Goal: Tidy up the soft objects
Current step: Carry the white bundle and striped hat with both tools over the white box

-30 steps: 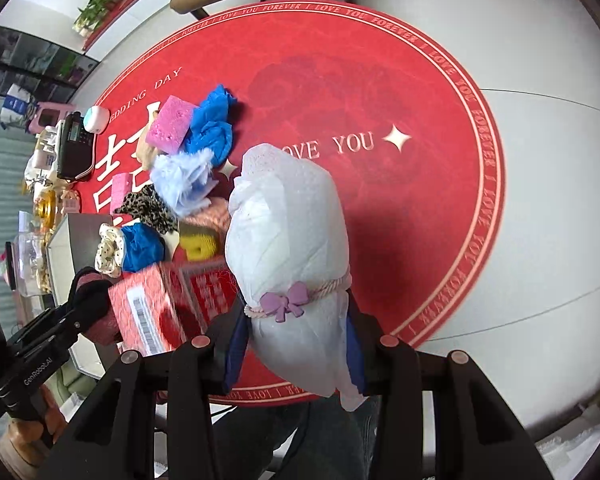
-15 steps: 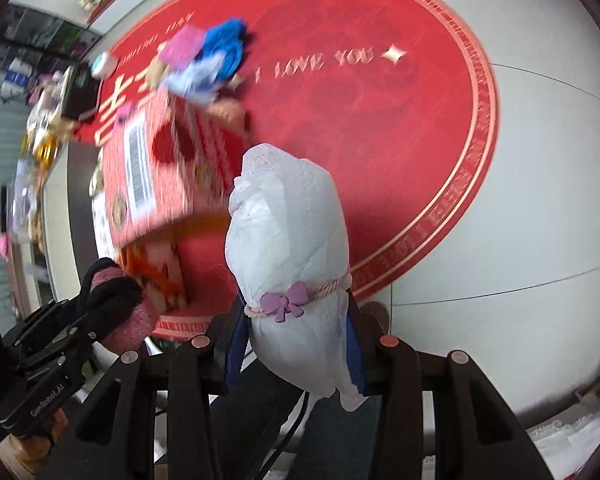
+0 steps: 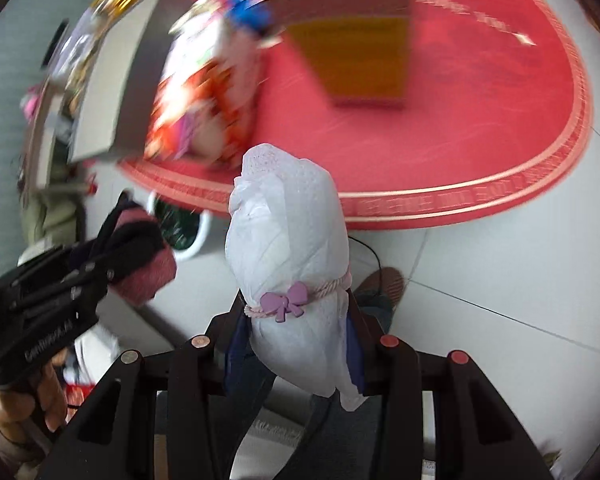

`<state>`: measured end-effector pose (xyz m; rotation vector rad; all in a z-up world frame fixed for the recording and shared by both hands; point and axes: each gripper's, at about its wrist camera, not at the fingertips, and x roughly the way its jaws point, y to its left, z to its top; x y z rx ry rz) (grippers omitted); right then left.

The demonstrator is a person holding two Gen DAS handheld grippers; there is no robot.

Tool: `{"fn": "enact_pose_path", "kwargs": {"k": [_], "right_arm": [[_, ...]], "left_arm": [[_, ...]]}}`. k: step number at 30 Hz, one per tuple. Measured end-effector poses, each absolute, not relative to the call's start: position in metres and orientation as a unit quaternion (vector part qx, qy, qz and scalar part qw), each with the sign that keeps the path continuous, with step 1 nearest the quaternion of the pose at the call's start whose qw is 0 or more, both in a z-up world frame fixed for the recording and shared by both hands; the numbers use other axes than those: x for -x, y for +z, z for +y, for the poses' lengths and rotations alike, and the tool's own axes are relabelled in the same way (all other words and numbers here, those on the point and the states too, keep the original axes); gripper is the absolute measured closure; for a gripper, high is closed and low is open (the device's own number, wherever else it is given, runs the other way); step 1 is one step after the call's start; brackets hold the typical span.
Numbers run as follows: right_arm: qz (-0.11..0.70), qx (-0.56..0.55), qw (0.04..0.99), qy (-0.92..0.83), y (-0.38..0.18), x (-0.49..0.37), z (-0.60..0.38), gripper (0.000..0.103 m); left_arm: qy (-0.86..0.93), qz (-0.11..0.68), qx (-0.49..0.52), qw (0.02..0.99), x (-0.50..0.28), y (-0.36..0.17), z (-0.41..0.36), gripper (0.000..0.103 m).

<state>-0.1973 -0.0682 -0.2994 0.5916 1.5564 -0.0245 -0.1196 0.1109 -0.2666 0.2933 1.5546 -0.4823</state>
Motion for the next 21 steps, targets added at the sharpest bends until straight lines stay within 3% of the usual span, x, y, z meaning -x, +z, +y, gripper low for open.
{"fn": "enact_pose_path", "kwargs": {"k": [21], "right_arm": [[0.694,-0.191,0.687,0.099,-0.28,0.072,0.095,0.058]], "left_arm": [[-0.115,0.656,-0.057,0.744,0.028,-0.251,0.249,0.066]]}}
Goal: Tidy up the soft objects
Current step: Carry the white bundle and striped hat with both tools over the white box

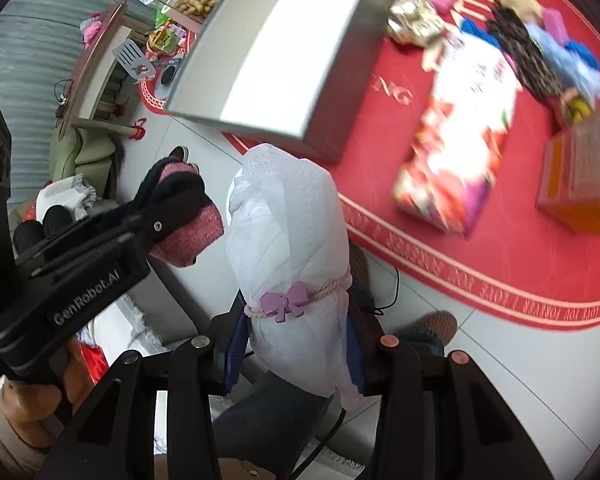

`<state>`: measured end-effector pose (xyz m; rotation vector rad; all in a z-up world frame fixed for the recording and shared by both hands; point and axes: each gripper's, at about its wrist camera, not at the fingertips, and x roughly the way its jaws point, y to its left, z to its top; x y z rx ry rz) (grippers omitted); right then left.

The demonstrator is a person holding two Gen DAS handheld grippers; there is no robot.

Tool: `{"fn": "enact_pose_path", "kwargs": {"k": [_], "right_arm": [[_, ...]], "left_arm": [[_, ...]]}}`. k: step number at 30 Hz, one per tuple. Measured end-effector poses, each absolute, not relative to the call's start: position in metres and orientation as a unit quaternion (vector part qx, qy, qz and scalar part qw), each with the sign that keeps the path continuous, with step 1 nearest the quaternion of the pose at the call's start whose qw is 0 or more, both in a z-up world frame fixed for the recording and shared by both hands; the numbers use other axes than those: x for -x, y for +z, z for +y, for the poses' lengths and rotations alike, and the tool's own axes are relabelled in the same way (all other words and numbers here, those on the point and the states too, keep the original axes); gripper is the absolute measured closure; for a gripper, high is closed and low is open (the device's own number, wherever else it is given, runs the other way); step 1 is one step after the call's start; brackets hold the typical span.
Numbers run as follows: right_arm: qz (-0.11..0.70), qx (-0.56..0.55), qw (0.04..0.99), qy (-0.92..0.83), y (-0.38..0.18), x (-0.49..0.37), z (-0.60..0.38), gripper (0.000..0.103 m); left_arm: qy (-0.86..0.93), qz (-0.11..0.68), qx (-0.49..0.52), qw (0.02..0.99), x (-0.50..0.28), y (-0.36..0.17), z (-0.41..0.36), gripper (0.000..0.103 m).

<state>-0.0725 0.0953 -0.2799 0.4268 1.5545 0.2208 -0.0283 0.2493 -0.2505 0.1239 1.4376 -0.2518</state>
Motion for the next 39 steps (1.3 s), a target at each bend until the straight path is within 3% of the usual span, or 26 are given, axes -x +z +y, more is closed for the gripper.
{"fn": "enact_pose_path", "kwargs": {"k": [22,39], "right_arm": [[0.664,-0.222,0.712,0.06,-0.256,-0.015,0.092,0.058],[0.629,-0.228,0.743,0.022,-0.248,-0.097,0.081,0.058]], "left_arm": [[-0.125,0.641,-0.028,0.757,-0.066,-0.242,0.267,0.066],[-0.12,0.641,-0.031,0.758,-0.13,-0.267,0.249,0.066]]}}
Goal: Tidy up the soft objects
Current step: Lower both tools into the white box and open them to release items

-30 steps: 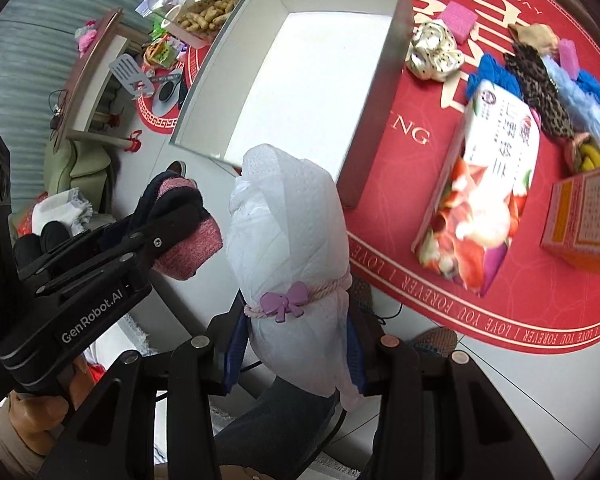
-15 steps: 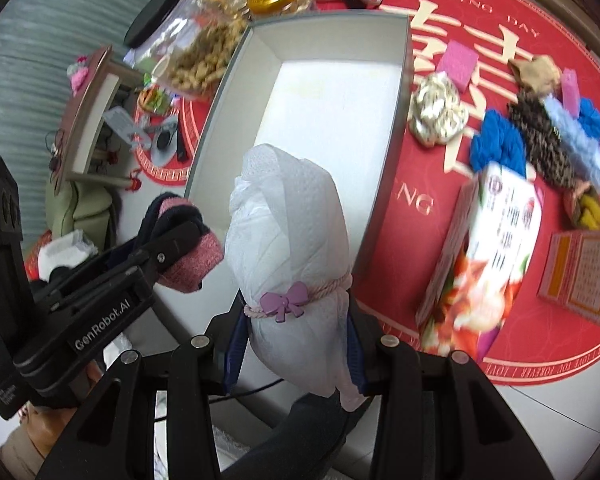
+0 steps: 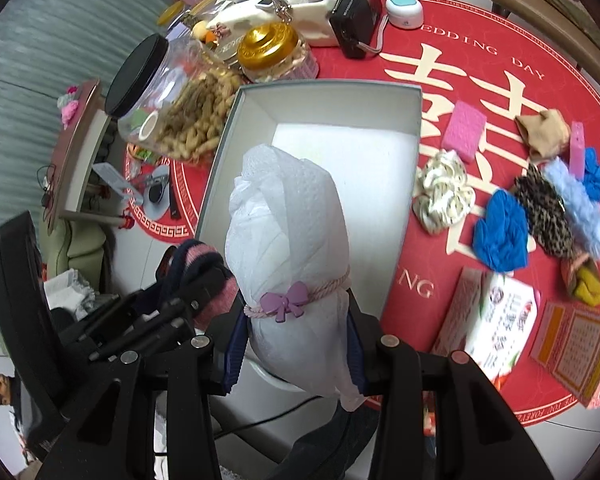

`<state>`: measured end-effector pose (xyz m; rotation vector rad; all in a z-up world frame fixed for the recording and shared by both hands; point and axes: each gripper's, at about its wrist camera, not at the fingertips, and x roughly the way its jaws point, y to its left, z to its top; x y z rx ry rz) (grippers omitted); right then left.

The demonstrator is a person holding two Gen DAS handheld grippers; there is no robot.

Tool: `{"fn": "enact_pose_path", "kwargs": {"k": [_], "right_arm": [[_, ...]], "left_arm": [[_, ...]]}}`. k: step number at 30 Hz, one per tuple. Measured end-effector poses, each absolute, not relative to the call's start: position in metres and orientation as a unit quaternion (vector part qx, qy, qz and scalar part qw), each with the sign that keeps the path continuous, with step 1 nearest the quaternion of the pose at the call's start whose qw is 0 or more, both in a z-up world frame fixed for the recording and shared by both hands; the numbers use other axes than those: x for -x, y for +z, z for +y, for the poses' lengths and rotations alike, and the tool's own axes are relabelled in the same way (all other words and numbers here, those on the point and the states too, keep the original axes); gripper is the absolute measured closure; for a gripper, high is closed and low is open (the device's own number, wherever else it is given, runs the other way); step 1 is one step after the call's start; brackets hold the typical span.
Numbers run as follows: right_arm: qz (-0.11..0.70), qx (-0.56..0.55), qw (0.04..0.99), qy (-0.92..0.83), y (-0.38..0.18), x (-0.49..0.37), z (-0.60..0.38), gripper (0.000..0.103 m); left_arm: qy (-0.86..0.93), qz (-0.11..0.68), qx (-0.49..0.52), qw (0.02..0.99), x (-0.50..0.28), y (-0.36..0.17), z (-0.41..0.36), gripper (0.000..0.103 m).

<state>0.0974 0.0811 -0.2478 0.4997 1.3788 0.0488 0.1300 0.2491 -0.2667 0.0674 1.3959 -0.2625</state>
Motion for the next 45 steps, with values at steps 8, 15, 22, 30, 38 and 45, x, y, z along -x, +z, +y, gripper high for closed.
{"fn": "enact_pose_path", "kwargs": {"k": [8,15,22,30,38,45], "right_arm": [[0.63,-0.213,0.747,0.011,-0.258,-0.124,0.083,0.058],[0.63,-0.208,0.748,0.004,-0.266,-0.135,0.076,0.058],[0.64,-0.19,0.744,0.024,-0.276,-0.151,0.074,0.058],[0.653,-0.176,0.735,0.048,-0.292,-0.163,0.068,0.058],[0.661,-0.165,0.729,0.061,-0.301,-0.172,0.062,0.057],[0.66,-0.151,0.733,0.074,-0.301,-0.173,0.062,0.037]], "left_arm": [[-0.114,0.646,-0.04,0.754,-0.148,-0.288,0.242,0.066],[-0.11,0.652,-0.047,0.748,-0.154,-0.298,0.231,0.066],[-0.09,0.661,-0.042,0.744,-0.159,-0.303,0.227,0.066],[-0.063,0.674,-0.043,0.735,-0.16,-0.315,0.22,0.066],[-0.056,0.681,-0.04,0.729,-0.165,-0.325,0.209,0.066],[-0.075,0.666,-0.041,0.741,-0.163,-0.319,0.201,0.004]]}}
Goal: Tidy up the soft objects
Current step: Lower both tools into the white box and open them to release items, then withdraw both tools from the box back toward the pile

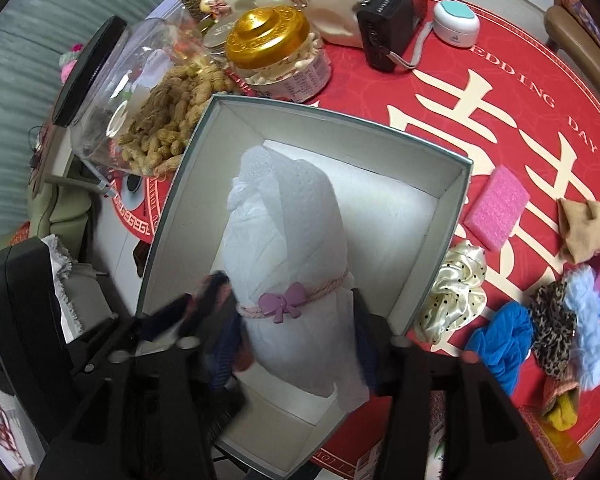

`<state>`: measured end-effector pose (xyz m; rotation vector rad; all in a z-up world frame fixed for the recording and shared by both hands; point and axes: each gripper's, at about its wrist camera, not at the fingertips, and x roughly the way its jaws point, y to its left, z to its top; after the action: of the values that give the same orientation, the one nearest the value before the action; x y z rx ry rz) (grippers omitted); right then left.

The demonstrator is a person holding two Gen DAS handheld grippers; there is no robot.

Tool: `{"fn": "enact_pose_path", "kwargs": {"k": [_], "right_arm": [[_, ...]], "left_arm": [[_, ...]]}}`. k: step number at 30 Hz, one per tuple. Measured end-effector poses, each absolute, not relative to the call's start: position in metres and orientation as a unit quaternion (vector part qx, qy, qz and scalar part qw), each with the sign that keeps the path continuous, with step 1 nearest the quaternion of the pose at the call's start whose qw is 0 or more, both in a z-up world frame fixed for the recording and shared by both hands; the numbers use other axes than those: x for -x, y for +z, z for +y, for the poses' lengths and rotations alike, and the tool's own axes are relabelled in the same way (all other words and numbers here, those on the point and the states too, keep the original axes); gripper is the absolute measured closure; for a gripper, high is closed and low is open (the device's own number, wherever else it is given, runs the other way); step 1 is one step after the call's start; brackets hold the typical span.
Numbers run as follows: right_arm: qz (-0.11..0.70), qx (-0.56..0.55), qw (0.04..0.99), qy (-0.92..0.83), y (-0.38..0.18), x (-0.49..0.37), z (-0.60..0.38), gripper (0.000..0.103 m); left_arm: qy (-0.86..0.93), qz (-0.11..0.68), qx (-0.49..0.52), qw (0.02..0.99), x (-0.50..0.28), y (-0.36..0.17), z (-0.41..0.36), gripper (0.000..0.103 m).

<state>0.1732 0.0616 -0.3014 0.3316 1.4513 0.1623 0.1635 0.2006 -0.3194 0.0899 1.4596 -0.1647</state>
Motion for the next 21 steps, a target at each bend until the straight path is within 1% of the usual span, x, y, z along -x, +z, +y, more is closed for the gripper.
{"fn": "enact_pose_path", "kwargs": {"k": [1,2,4,5,7,14,21], "right_arm": [[0.659,-0.148,0.733,0.073,-0.301,-0.173,0.061,0.023],[0.659,-0.144,0.735,0.068,-0.3,-0.172,0.06,0.017],[0.654,-0.147,0.739,0.064,-0.298,-0.171,0.057,0.015],[0.648,-0.151,0.744,0.062,-0.296,-0.17,0.055,0.008],[0.637,-0.146,0.755,0.043,-0.291,-0.169,0.052,0.0],[0.626,-0.182,0.757,0.05,-0.278,-0.158,0.047,0.0],[0.609,-0.206,0.763,0.06,-0.254,-0.126,0.046,0.0]], "left_arm": [[-0.077,0.659,-0.041,0.747,-0.163,-0.316,0.2,0.001],[-0.078,0.653,-0.037,0.752,-0.163,-0.313,0.2,0.001],[-0.086,0.657,-0.024,0.749,-0.163,-0.312,0.202,0.001],[-0.088,0.665,-0.016,0.741,-0.164,-0.314,0.204,0.001],[-0.091,0.684,0.017,0.724,-0.166,-0.321,0.212,0.001],[-0.093,0.698,0.034,0.709,-0.153,-0.325,0.224,0.001],[-0.118,0.705,0.03,0.699,-0.126,-0.302,0.227,0.001]]}}
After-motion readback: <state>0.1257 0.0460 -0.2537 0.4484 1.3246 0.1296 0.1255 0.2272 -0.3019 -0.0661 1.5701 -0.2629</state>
